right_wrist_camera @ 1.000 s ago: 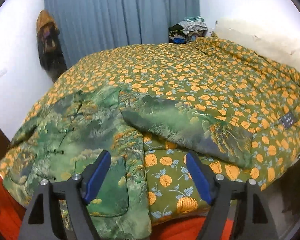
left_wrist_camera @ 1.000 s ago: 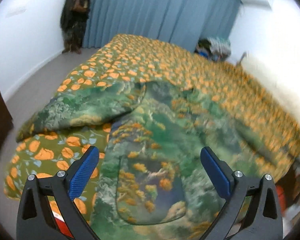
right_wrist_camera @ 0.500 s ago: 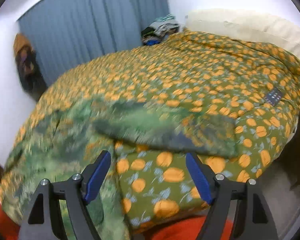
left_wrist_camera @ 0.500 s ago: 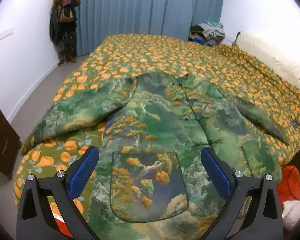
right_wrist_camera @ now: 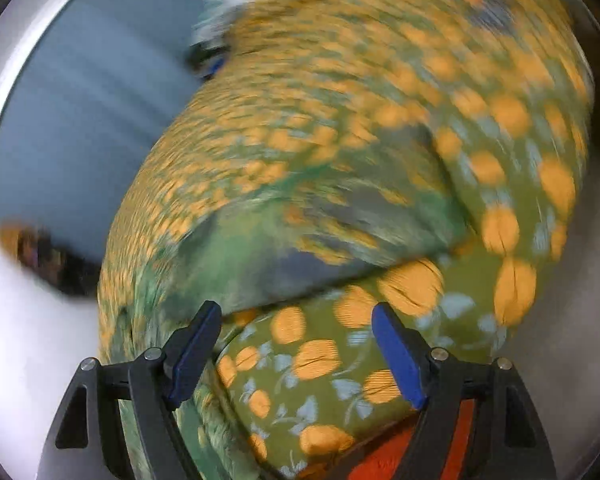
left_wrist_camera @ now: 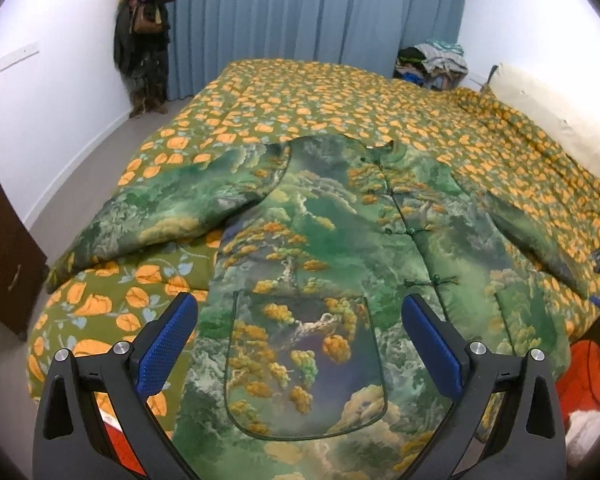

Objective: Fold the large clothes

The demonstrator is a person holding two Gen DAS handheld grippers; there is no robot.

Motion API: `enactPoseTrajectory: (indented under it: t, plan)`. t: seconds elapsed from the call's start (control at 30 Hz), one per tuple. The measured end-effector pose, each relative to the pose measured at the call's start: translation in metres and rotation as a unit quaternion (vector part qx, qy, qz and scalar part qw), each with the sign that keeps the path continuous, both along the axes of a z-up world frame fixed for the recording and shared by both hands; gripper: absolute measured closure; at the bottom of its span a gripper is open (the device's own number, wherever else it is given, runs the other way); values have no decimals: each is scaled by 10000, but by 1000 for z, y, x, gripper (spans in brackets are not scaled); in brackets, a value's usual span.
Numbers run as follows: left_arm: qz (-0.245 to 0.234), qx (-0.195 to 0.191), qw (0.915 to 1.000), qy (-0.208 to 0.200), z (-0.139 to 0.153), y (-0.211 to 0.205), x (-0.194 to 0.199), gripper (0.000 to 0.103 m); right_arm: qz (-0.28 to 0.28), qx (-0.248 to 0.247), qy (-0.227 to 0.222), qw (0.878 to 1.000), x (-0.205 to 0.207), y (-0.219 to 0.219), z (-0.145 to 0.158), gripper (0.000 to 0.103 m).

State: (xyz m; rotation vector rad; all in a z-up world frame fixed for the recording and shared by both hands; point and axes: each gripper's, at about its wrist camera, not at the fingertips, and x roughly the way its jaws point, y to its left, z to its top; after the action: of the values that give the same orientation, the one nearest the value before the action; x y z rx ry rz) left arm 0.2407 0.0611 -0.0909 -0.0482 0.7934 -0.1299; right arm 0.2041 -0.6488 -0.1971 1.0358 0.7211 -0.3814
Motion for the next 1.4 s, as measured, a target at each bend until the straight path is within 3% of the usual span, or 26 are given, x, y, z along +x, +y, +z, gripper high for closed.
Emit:
enactPoseTrajectory:
  t: [0.2, 0.27, 0.37, 0.43, 0.57, 0.6, 0.73, 0.83, 0.9, 1.03, 1.13, 1.23, 1.3, 1.4]
  plan:
    - [107, -10, 9999, 88, -4, 0, 2, 1, -964, 517, -76, 9940, 3, -35, -46, 24]
    - [130, -58, 9998, 137, -6, -1, 1, 1, -1242, 605, -115, 9903, 7, -42, -58, 28]
    - [168, -16, 9996, 210, -12, -1, 0, 1, -1567, 633, -170, 9855, 12, -51, -69, 48]
    - [184, 29, 9995, 267, -14, -2, 0, 1, -1618, 407, -179, 9858, 16, -54, -68, 85]
    - [231, 79, 9994, 257, -16, 1, -2, 1, -1234, -500, -351, 9905, 24, -37, -26, 93]
    - [241, 78, 9994, 252, -16, 2, -2, 1, -954, -827, -522, 9906, 29, -25, -3, 93]
    - [282, 19, 9992, 280, -20, 3, 1, 1, -7, -1717, -1154, 9784, 45, 32, 76, 93]
    - [272, -57, 9991, 314, -24, 1, 2, 1, 814, -2463, -1652, 9515, 60, 95, 136, 93]
    - [264, -86, 9991, 318, -25, 0, 1, 1, 1460, -2972, -1924, 9238, 72, 152, 168, 93]
    - [283, -143, 9990, 312, -26, 2, -3, 1, 2450, -3495, -2002, 8819, 98, 246, 186, 93]
    - [341, -245, 9987, 296, -26, 7, -6, 1, 3014, -3842, -1940, 8508, 115, 306, 176, 94]
    - [395, -276, 9985, 271, -25, 12, -9, 1, 3628, -3999, -1815, 8219, 124, 368, 145, 94]
    - [421, -303, 9983, 276, -26, 14, -10, 1, 3953, -4062, -1662, 8069, 130, 399, 122, 94]
    - [446, -355, 9978, 330, -30, 17, -9, 1, 4283, -4080, -1389, 7942, 140, 433, 88, 94]
